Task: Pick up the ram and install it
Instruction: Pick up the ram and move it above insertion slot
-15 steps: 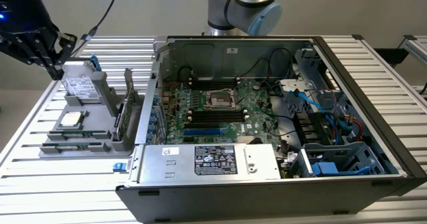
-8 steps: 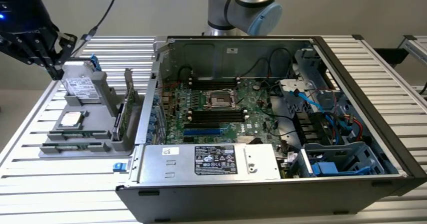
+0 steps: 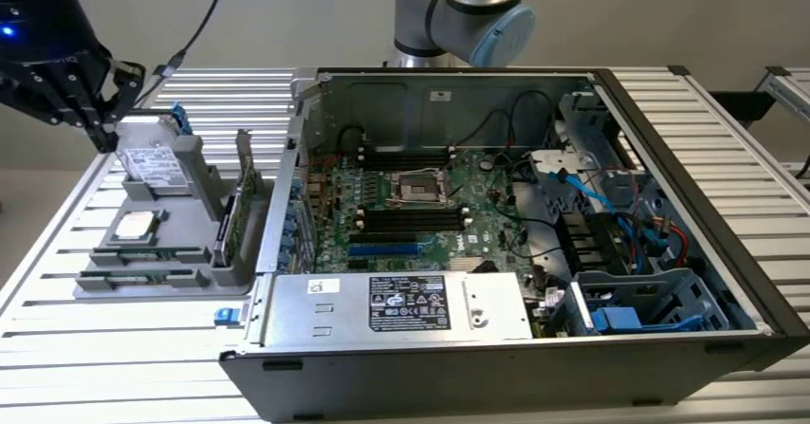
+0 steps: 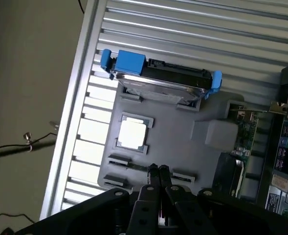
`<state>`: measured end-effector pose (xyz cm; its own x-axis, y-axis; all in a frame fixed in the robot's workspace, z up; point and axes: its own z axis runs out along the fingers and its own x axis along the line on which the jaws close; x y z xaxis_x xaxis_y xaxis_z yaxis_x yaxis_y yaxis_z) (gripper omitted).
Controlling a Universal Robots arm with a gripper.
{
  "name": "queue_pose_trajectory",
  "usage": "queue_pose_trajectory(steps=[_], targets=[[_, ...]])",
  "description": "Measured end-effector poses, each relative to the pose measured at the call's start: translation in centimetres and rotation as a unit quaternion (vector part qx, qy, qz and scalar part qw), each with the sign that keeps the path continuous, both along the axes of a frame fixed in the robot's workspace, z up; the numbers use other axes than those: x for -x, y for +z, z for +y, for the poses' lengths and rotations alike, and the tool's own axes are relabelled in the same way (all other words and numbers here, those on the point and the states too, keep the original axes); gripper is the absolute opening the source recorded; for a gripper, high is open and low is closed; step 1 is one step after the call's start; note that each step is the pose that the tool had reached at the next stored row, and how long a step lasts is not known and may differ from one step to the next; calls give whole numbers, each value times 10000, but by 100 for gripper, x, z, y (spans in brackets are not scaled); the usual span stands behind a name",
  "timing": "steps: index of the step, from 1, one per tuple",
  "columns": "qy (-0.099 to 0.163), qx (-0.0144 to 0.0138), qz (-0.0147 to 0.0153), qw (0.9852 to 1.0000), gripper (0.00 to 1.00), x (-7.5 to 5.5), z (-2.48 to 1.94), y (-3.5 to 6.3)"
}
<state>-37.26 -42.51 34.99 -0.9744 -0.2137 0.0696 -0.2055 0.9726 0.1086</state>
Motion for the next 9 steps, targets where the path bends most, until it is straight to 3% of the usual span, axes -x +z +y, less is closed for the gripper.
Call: queue_pose_trajectory(steps=[5, 9], targets=[[458, 0, 0, 9990, 10, 0, 0, -2], [817, 0, 0, 9967, 10, 0, 0, -4]])
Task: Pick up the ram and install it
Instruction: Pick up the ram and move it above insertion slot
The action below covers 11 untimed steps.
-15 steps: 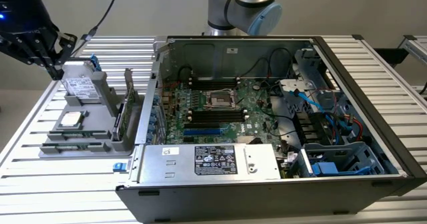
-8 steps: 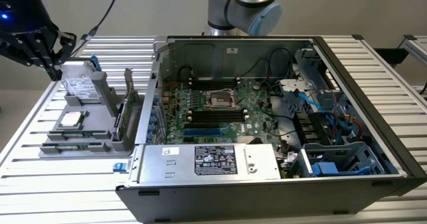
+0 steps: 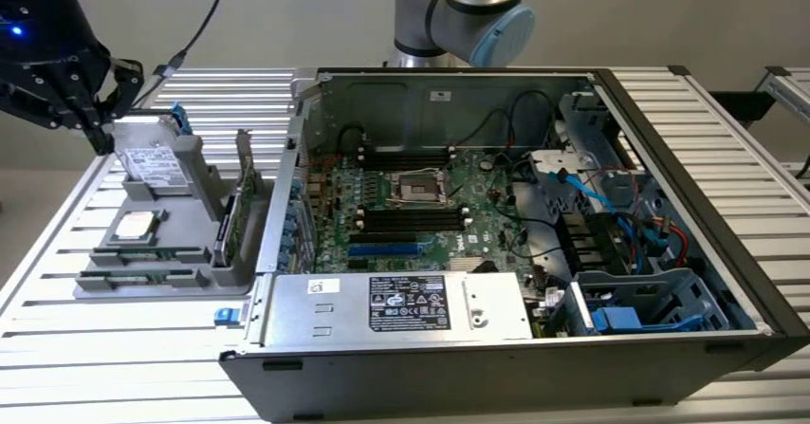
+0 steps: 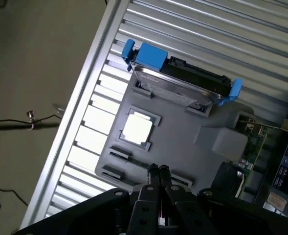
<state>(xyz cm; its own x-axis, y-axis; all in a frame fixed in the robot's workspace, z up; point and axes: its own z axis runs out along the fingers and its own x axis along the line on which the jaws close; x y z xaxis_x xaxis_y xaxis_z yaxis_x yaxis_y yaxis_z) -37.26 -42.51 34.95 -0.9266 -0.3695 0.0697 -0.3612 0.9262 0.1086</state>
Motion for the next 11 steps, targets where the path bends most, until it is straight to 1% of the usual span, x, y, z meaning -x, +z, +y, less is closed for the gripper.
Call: queue_pose_trajectory(steps=[2, 5, 8, 11], targets=[[182, 0, -1, 9998, 10, 0, 0, -1], [455, 0, 0, 9990, 10, 0, 0, -3], [732, 0, 0, 9973, 10, 0, 0, -4], [1001, 0, -1, 9950, 10, 0, 0, -5]])
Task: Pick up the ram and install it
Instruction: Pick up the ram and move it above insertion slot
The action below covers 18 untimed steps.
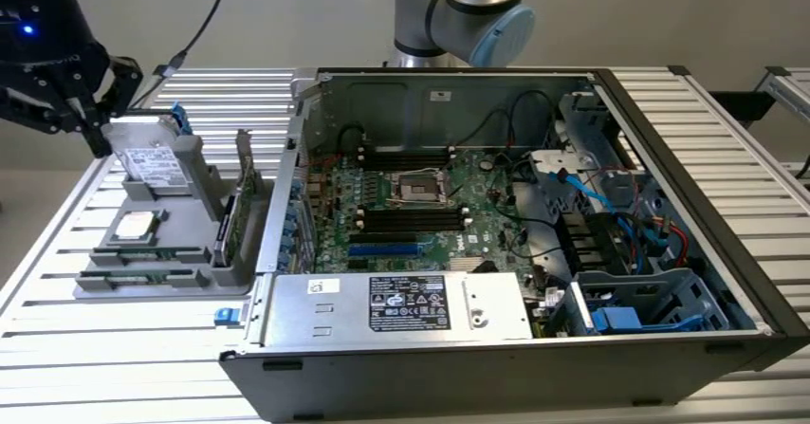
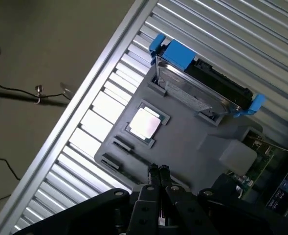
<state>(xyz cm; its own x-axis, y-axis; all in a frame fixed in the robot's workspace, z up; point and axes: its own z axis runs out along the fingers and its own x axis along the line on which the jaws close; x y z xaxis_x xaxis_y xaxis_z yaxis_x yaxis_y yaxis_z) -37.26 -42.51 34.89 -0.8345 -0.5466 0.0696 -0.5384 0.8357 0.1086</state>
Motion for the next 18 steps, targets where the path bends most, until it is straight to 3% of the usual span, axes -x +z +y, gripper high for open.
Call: queue_pose_trajectory(steps=[4, 9, 14, 18], targets=[[363, 0, 0, 9993, 10, 0, 0, -1], [822, 0, 1, 9966, 10, 0, 0, -4], [1272, 0, 0, 9919, 10, 0, 0, -6], [1631, 0, 0, 9866, 10, 0, 0, -8]])
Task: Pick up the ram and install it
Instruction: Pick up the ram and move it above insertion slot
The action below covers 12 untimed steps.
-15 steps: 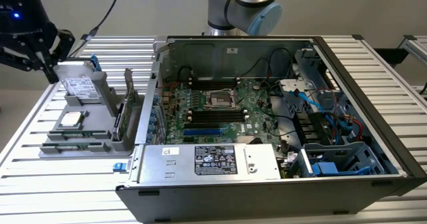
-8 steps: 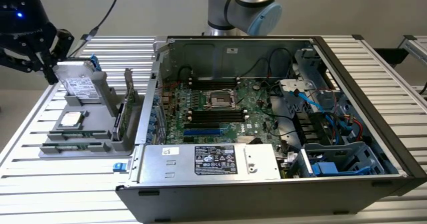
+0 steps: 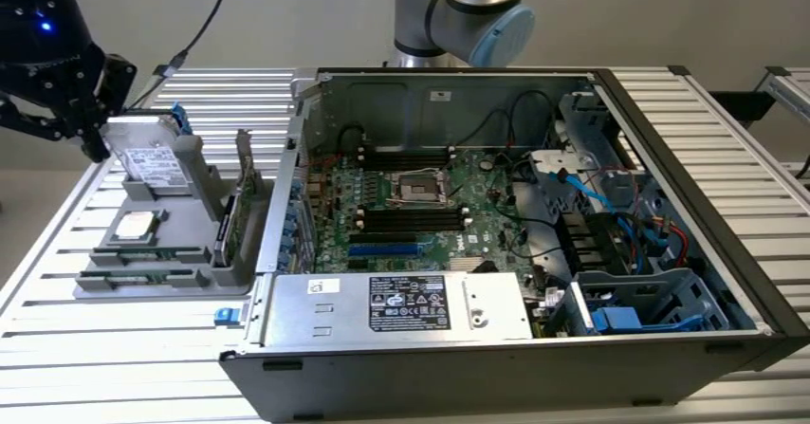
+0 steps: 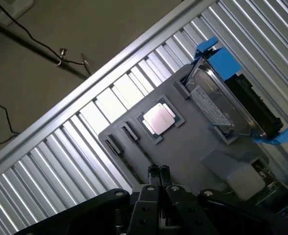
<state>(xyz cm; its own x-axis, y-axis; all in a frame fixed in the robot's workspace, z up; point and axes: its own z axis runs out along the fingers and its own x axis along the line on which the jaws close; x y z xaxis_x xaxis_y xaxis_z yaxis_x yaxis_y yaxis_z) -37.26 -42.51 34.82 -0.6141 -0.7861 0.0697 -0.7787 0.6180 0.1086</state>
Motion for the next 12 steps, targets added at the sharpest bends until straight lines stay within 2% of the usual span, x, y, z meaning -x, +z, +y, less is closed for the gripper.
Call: queue_pose_trajectory(steps=[3, 6, 9, 12], targets=[[275, 0, 0, 9996, 10, 0, 0, -2], [544, 0, 0, 9985, 10, 0, 0, -3], [819, 0, 0, 9966, 10, 0, 0, -5], [1096, 0, 0, 9940, 10, 0, 0, -7]])
